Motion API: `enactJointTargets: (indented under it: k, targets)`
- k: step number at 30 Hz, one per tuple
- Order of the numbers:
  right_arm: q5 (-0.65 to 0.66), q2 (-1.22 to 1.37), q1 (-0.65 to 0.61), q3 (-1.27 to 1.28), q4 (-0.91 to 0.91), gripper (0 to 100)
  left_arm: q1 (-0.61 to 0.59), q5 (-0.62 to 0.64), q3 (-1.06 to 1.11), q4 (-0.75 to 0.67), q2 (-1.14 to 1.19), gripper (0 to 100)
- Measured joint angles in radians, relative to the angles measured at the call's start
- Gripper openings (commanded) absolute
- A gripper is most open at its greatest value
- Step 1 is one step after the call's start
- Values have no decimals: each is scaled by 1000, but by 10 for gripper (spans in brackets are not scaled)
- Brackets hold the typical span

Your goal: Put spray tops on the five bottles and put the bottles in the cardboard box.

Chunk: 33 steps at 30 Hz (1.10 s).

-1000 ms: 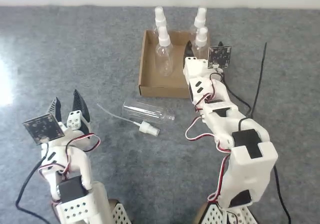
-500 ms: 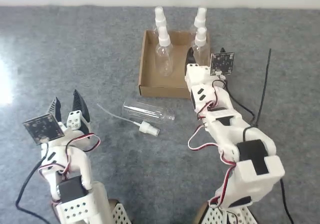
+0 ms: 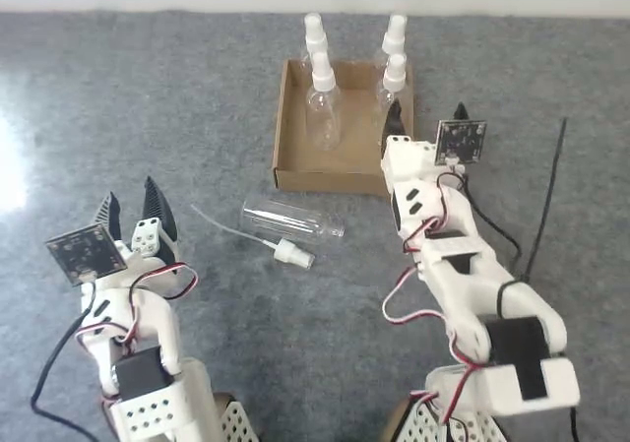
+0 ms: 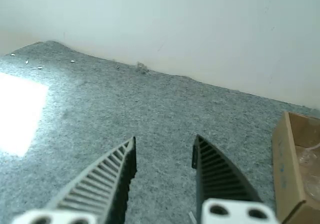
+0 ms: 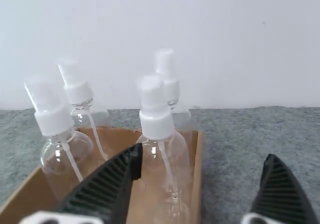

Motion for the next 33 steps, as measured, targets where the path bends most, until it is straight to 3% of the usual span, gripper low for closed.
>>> enactJointTargets:
  k: [7,17,22,27,33]
  targets:
    - [0,-184,3,54,124,133,-11,0,0,0,0,174]
    - [-2,-425,2,54,500,116,-52,0,0,0,0,174]
    - [-49,-512,2,54,600,29,-52,0,0,0,0,174]
    - [-49,-618,0,54,689,13,-52,0,0,0,0,174]
    - [-49,-730,-109,54,795,13,-52,0,0,0,0,174]
